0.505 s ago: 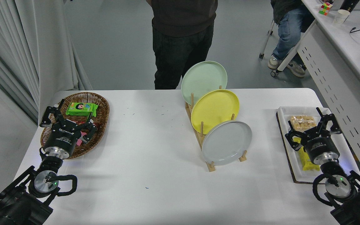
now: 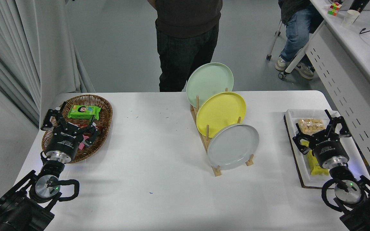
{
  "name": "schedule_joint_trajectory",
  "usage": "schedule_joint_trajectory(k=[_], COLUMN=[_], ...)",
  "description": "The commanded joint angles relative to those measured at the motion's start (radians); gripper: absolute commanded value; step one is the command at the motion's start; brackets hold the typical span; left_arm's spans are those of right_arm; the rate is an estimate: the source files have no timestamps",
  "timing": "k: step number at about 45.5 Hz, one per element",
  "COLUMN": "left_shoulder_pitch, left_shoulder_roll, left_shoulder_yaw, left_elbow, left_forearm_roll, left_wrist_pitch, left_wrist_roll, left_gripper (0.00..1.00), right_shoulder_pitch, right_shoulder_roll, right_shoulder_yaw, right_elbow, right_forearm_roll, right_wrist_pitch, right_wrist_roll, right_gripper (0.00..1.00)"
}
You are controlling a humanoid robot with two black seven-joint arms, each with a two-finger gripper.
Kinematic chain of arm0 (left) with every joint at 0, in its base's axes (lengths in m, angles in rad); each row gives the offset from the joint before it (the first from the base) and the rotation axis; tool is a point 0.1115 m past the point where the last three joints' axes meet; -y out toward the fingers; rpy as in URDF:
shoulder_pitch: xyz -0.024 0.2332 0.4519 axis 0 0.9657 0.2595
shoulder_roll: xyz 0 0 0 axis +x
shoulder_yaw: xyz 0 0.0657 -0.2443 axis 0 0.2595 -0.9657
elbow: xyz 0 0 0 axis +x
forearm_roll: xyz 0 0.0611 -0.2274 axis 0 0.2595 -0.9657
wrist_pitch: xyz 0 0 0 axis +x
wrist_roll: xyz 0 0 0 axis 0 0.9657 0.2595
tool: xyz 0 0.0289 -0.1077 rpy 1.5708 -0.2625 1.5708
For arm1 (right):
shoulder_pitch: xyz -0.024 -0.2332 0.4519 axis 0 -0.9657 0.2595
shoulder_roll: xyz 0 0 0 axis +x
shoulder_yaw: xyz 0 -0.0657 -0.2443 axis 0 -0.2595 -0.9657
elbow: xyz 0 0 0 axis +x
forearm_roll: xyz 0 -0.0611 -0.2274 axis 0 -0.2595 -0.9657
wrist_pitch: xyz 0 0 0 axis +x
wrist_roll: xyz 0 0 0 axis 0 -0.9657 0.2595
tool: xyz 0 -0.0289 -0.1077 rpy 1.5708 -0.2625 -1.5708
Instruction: Place the plate on the table
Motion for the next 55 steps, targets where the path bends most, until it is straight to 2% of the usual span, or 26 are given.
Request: schedule_joint_trajectory(k=[1, 55], left_shoulder_pitch=[0.0, 0.0], left_shoulder_roll=[0.0, 0.0], left_shoulder_yaw=[0.0, 0.0], left_elbow=[0.0, 0.0], left_forearm_roll=[0.001, 0.0], left_wrist_pitch=[0.0, 0.0], left_wrist_roll=[0.0, 0.0], left_gripper=[0.98, 0.98], right_shoulder_pitch=[0.005, 0.025], right_shoulder_roll=[-0.002, -0.034], right_shoulder_yaw=[-0.003, -0.009], right_elbow=[0.0, 0.001], right_forearm_roll=[-0.001, -0.002], right_wrist_pitch=[0.002, 0.018], right_wrist_roll=[0.0, 0.0], right_gripper=[1.0, 1.0])
